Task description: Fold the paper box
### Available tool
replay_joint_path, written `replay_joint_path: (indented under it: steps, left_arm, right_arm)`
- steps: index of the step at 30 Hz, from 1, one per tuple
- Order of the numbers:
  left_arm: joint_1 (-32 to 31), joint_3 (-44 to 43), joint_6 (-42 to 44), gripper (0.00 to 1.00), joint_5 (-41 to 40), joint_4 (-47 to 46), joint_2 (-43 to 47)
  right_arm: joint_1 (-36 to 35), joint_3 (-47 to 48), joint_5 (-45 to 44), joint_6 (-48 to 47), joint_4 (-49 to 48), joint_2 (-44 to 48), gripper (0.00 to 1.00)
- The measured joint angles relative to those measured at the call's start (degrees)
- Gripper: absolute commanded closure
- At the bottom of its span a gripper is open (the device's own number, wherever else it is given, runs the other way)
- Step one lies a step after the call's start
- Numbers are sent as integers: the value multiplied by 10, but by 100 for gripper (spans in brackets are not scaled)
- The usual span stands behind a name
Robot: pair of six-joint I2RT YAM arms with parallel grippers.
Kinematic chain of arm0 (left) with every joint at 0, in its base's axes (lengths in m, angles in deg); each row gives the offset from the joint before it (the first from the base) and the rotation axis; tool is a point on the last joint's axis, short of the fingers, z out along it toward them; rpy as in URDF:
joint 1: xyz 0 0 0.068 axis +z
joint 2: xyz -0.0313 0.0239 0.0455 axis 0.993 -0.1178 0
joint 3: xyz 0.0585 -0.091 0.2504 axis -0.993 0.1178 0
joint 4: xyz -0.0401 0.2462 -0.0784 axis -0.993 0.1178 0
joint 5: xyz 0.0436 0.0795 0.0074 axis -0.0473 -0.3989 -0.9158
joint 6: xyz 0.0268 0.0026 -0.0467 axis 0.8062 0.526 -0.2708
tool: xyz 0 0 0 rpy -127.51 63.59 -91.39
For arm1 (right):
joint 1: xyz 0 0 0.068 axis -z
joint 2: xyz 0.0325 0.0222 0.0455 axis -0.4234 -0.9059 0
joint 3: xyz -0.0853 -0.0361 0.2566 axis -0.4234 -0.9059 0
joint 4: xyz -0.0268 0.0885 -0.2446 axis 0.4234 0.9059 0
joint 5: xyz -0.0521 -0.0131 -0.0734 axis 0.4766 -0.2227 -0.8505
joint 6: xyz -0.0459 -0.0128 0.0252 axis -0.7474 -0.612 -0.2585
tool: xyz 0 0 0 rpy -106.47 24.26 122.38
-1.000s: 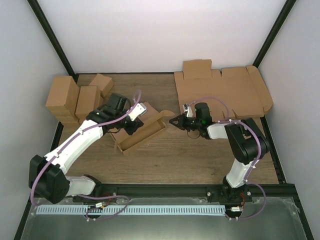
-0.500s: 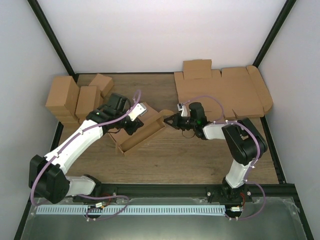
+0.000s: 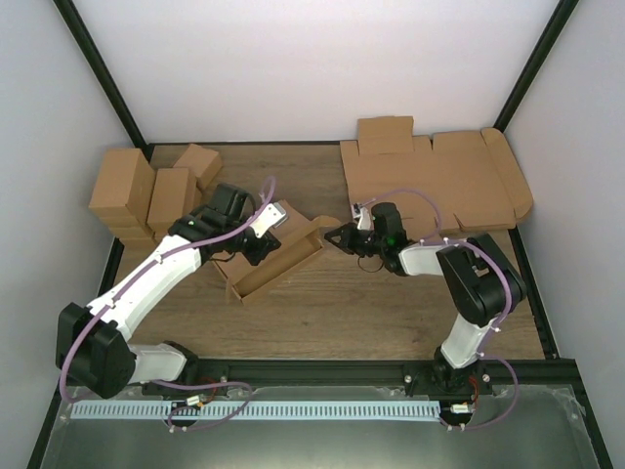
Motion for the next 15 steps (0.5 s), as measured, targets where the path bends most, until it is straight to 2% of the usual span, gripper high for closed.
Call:
replay_joint_path:
  steps: [15]
  left_arm:
    - [1, 28, -10, 96, 13, -14, 10]
  right_arm:
    - [-14, 27, 10, -3, -17, -27, 99]
